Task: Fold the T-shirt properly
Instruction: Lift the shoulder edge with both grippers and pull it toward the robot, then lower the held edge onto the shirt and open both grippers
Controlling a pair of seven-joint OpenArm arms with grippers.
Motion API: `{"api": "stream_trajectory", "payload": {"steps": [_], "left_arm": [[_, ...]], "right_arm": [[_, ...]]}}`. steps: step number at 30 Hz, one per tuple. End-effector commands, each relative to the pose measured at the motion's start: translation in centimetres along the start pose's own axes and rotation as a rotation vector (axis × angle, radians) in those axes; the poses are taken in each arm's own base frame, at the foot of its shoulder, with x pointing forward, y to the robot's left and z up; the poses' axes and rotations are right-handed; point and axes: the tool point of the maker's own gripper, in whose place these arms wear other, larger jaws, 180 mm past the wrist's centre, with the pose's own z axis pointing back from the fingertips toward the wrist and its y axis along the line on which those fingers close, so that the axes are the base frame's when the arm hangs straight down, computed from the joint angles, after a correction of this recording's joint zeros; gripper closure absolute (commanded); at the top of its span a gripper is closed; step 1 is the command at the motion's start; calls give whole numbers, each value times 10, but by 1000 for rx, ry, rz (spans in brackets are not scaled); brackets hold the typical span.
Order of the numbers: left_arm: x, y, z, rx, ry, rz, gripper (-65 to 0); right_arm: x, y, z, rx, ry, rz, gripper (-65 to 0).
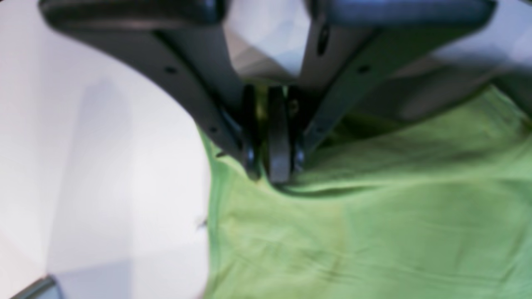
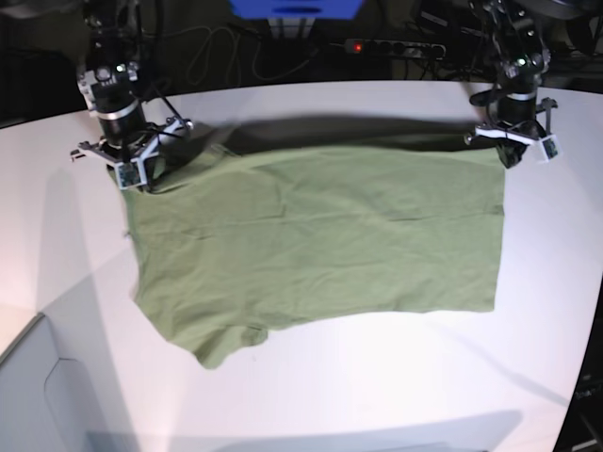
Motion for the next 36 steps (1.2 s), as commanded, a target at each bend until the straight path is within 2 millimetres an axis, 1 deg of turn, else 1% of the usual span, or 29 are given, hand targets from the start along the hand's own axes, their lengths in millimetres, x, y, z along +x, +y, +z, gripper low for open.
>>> {"api": "stream_trajectory", "payload": {"steps": [1,4,7,9,13,16,17,19,22,24,26,27,31,34,36], "left_arm": [[14,0,0,-2,-46,-8,0],[24,-4,-4,-9,-73,-1,0],[24,-4,-11,-8,-72,11,0],[23,-3,-16,-6,-68,17,0],[21,1,-23,4,-61,28,0],[25,1,-24,2,-69,27,0],[30,0,-25,-3,-79,21,0],[34,-2,-27,-6,-88,19,0],[39,-2,-29,-8,-99,19,0],[43,-4,-30,-11,-109,22,0],[48,-5,-32,-14,-120,23,0],[51,-6,-33,-16,-128,26,0],[48,-5,-42,-10,-116,47,0],[39,-1,-48,-2,-90,61,0],[36,0,-50,1,-83,65,0]], "right_arm": [[7,-3,-2,-6,-28,9,-1],[6,-6,-11,-10,-23,4,-1],[11,-7,-14,-11,-35,3,-1],[23,-1,-18,6,-64,8,-1],[41,10,-25,39,-105,25,-1],[48,16,-31,54,-118,30,-1],[51,16,-34,56,-124,30,-1],[52,18,-39,61,-123,32,-1],[47,19,-45,67,-105,31,-1],[49,19,-48,65,-109,29,-1],[47,18,-50,64,-103,29,-1],[52,16,-52,60,-111,30,-1],[58,13,-57,55,-121,29,-1],[59,14,-57,55,-123,27,-1],[59,14,-57,56,-123,25,-1]]}}
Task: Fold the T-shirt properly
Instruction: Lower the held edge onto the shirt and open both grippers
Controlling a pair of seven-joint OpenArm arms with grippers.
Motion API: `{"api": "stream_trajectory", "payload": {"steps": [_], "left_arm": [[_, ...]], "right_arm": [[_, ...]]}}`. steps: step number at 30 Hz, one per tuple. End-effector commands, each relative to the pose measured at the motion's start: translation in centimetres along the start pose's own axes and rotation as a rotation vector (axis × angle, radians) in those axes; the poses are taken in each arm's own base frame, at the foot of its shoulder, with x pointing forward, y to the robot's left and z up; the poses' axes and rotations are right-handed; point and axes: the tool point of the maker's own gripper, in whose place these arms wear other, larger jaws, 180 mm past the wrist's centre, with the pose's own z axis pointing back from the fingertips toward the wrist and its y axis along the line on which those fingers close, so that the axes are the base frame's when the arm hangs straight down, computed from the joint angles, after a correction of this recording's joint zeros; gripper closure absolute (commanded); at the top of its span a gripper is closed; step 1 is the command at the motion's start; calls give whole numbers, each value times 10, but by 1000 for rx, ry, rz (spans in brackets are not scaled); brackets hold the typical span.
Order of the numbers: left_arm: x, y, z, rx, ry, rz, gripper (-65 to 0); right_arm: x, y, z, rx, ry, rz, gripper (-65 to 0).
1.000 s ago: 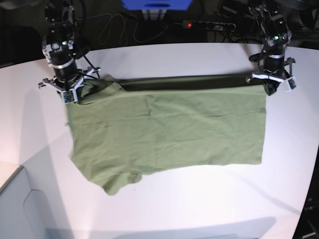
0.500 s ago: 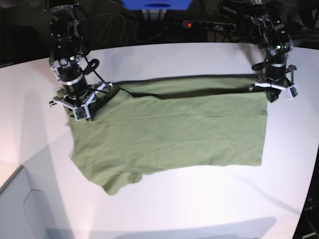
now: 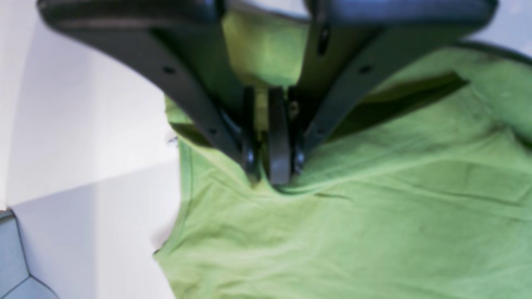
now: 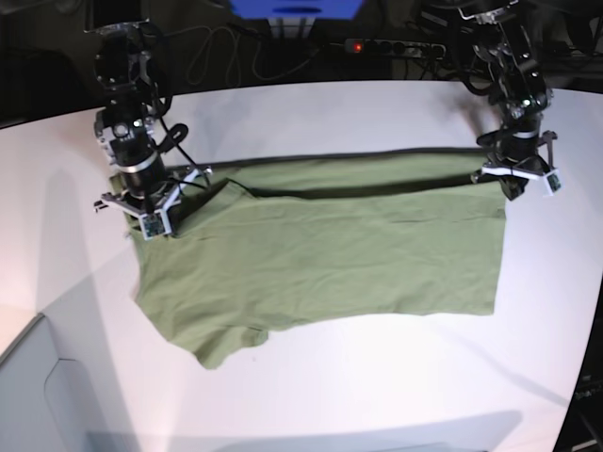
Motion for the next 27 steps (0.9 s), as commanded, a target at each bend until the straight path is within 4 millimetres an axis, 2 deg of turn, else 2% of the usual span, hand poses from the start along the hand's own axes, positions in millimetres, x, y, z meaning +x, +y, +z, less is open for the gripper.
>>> {"api": "stream_trajectory", "payload": {"steps": [1,4,10,23,27], "left_arm": [[20,-2,-1,-8,-60,-6,0],[20,-3,-5,-7,-58,4,0],[22,-4,-12,-7,-60,18,0],[21,-5,-12,-9,-59,24,0],[19,-5,-12,-8,-51,25,0]], "right_arm": [[14,-3,0,-5,-48,3,-1],[6,-1,-4,1,-25,-1,-1],[3,3,-12,18,-10,9,-1],[13,1,-14,13,-31,8,-6],[7,-1,-15,8,29,9,-21]]}}
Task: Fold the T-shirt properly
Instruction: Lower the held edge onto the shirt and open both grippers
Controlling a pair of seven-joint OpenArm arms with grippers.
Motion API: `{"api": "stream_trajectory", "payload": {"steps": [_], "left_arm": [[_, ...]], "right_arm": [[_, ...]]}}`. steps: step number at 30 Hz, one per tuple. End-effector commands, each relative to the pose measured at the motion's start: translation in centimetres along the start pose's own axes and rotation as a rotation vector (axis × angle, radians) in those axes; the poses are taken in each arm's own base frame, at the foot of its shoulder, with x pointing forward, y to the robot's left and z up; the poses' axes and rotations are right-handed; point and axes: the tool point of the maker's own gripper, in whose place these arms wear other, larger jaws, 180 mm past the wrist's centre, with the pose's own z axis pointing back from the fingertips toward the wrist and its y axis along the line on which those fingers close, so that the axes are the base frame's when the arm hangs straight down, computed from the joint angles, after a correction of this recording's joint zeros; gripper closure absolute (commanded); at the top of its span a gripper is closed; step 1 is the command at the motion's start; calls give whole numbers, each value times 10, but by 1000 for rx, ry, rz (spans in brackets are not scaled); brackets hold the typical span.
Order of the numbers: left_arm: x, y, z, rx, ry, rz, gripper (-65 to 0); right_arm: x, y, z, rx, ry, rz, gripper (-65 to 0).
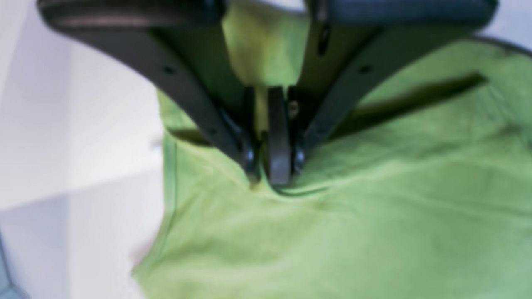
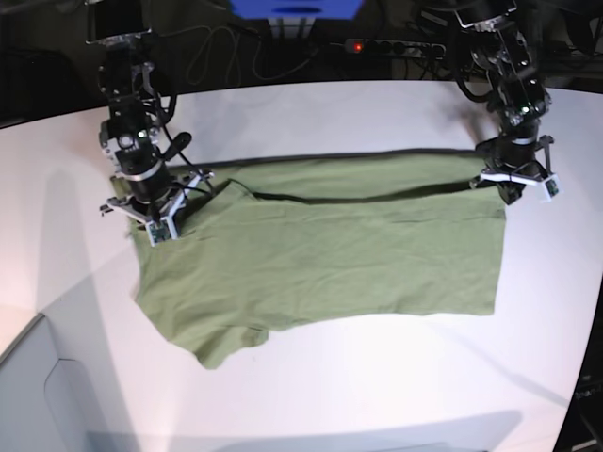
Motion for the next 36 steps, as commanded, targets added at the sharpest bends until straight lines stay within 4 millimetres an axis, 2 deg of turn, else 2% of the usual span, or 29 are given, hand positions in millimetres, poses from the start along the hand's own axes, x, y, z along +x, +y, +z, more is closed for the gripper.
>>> {"api": "stream_trajectory", "payload": {"steps": [1,3,9,10,11,15,18,23,26,29,33,36], "left_arm": [[12,0,1,-3,-30,-6,0],[6,1,1,-2,6,-1,0],[9,1,2,-2,-1,-1,0],[10,1,2,-1,-1,0,-19],[9,2,2,1,4,1,-70],[11,2,2,0,-2,-2,-272],[20,-2,6,-10,-27,-12,-345],[34,-11,34,-29,-80,-64,-352],[18,-9,41,-23,-48,-53,-352],[0,-3,39,-8,-4,-35,-352],[-27,8,31,16,66,-8,-352],[-37,12,28,25,94,2,-352]], "right_arm": [[21,-5,1,-11,-56,6,-39],[21,-7,2,-14,-46,6,-101],[38,-7,11,-20,-97,12,-325],[42,-8,13,-22,-107,15,-349],[43,-8,15,-22,-111,18,-363],[52,-9,24,-29,-146,22,-371],[53,-6,33,-28,-155,29,-369],[41,0,43,-17,-137,29,-373],[31,4,48,-8,-117,29,-374],[23,5,53,-10,-102,27,-375],[14,-13,57,-59,-82,10,-375],[5,-30,60,-102,-60,-2,-376]]}}
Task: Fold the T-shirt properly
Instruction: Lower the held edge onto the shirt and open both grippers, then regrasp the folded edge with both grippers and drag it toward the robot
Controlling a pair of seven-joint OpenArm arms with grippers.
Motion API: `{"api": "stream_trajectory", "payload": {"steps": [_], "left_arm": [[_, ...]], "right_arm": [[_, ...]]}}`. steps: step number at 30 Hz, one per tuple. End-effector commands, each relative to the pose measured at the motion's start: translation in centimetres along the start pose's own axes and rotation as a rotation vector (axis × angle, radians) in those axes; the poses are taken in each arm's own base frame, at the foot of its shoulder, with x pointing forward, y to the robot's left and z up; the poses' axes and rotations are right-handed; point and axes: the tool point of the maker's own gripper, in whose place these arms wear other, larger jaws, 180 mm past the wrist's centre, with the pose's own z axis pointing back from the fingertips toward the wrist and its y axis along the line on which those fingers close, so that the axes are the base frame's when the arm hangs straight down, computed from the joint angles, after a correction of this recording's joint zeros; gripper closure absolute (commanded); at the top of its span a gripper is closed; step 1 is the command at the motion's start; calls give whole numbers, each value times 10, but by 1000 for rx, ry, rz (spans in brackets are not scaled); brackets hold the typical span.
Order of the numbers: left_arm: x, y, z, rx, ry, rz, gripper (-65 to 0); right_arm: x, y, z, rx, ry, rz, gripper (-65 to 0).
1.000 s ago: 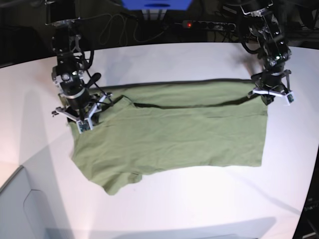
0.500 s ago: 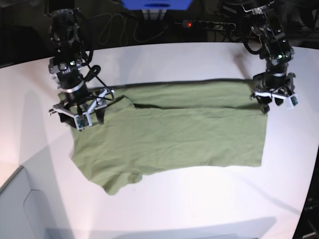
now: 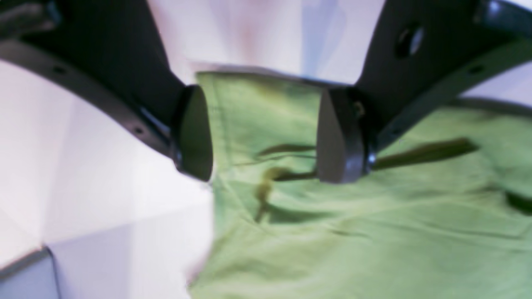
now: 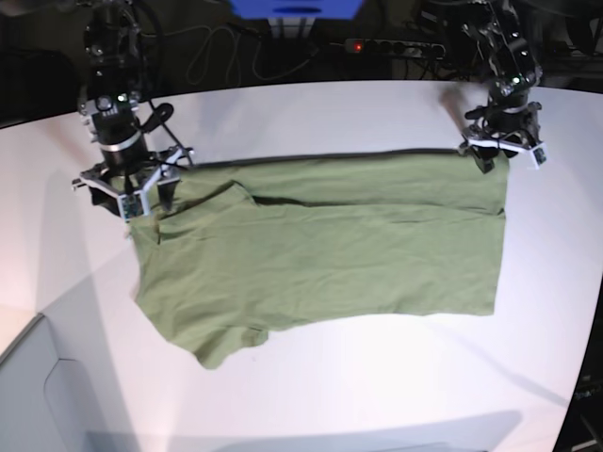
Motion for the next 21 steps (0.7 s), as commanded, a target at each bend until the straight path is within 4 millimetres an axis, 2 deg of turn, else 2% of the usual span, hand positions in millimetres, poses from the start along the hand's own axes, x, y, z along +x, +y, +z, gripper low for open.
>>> {"api": "stream_trajectory", "payload": {"steps": [1,8,13,17,18,21], "left_arm": [[15,-1,-1,-5,-46,-3,-352],[-7,7,-12,10,18,20,-339],[-7,4,-13,3,17,24,-191],[-8,3,-14,3,19,26,-20],[-8,3,-14,3,19,26,0],[-8,3,-14,3,19,26,0]], "right_arm": [[7,-10,2,-24,-29,10,-376],[-19,-36,-4,-68,44,27,-376],[-43,-46,-10,-87,109,9,-376],[-64,-47,-14,-84,163,-2,-376],[-68,-46,-15,-81,175,-4,-373],[-75,-45,-21,-77,194,-10,-367]]}}
